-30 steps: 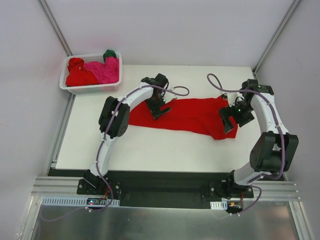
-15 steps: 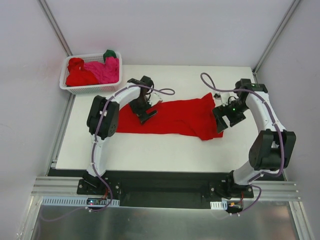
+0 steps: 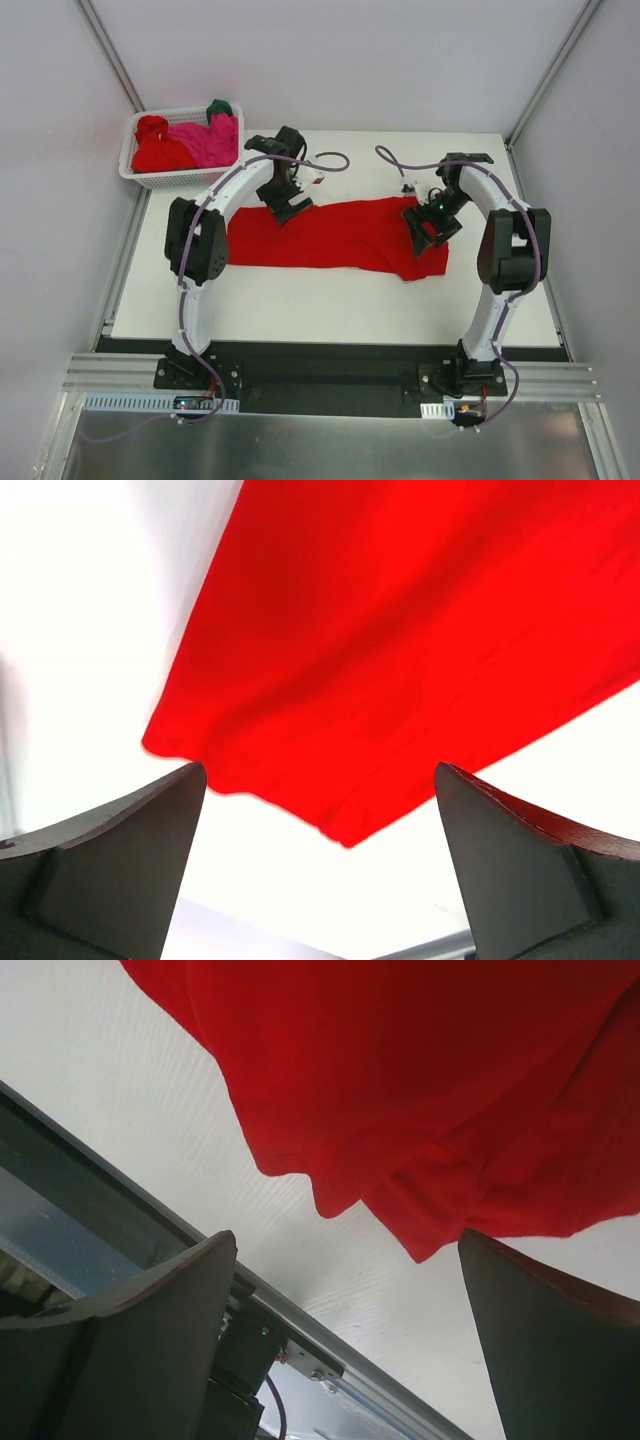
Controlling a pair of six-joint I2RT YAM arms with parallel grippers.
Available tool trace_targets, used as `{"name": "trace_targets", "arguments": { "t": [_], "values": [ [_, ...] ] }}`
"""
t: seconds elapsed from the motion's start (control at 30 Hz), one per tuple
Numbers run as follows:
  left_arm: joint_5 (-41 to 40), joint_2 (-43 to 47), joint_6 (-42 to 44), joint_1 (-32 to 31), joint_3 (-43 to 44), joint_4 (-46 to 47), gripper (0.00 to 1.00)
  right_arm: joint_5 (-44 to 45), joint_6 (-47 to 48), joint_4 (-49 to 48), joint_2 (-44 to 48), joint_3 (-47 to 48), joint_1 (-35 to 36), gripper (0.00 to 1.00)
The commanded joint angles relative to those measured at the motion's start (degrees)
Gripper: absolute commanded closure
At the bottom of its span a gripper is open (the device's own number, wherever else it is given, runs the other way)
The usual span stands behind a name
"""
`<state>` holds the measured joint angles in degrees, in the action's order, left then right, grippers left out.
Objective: Fold and stack the t-shirts
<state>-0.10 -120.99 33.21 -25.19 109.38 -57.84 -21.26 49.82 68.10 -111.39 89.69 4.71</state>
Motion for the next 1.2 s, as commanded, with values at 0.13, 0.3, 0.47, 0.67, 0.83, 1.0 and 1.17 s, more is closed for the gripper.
{"name": "trace_targets", "arguments": {
  "t": [0.13, 0.3, 0.47, 0.67, 0.83, 1.0, 1.17],
  "values": [
    [-4.7, 6.6, 1.2, -0.6, -4.5, -3.9, 0.01, -7.1, 1.2, 0.4, -3.7, 2.6, 1.4, 0.01],
    [-5.9, 8.0, 1.0, -0.6, -5.6, -4.3, 0.01, -7.9, -0.4, -1.6, -5.4, 2.6, 1.9, 0.13],
    [-7.5, 9.1, 1.8, -0.6, -6.7, -4.6, 0.01, -7.0, -0.4, -5.1, -6.1, 1.7, 2.3, 0.15],
    [-7.9, 9.2, 1.7, -0.6, -7.0, -4.8, 0.01, -2.1, -1.4, -7.4, -7.1, 2.8, 2.3, 0.16],
    [-8.0, 8.7, 1.4, -0.6, -6.3, -4.8, 0.01, 0.5, -1.9, -7.0, -8.1, 3.1, 2.4, 0.16],
    [-8.2, 7.8, 1.2, -0.7, -5.1, -4.8, 0.01, 1.7, -2.5, -8.5, -7.6, 1.5, 2.7, 0.18],
    [-8.8, 7.5, 1.5, -1.0, -5.1, -4.8, 0.01, 0.2, -3.2, -8.6, -7.8, 2.2, 2.7, 0.25]
  ]
}}
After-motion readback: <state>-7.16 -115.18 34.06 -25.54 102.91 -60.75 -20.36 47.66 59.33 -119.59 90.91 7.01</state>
